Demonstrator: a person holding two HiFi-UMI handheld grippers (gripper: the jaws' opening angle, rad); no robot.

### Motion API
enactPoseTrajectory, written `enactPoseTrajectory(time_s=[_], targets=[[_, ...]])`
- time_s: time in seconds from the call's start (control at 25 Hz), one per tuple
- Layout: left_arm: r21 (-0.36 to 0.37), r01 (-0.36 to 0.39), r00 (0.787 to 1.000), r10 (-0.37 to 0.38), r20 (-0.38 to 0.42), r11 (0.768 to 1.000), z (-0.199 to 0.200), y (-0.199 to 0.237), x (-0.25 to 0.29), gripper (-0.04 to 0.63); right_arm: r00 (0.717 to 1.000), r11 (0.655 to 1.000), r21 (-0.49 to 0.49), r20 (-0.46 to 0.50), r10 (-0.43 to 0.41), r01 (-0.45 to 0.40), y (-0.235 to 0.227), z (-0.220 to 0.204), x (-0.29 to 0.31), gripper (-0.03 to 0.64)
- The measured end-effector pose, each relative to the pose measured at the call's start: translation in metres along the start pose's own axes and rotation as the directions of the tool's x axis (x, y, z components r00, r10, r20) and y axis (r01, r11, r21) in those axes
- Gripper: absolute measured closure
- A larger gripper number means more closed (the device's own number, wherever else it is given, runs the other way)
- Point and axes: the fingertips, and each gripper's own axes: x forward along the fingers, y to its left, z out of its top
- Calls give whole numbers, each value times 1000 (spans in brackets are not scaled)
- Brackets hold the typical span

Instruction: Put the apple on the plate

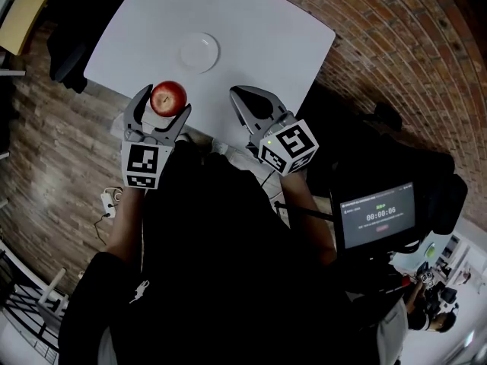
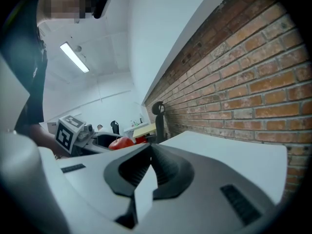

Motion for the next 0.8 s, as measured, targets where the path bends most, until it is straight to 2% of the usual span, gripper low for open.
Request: enactPoseTrajectory(time_s=[0.4, 0.8], targets=[[-4, 30, 1000, -31, -8, 1000, -7, 4, 6, 206, 1000, 1000, 4, -7, -27, 27, -2, -2, 6, 614], [40, 90, 996, -90, -11, 995, -2, 17, 22, 206, 997, 997, 19, 13, -81, 81, -6, 7, 15, 613]])
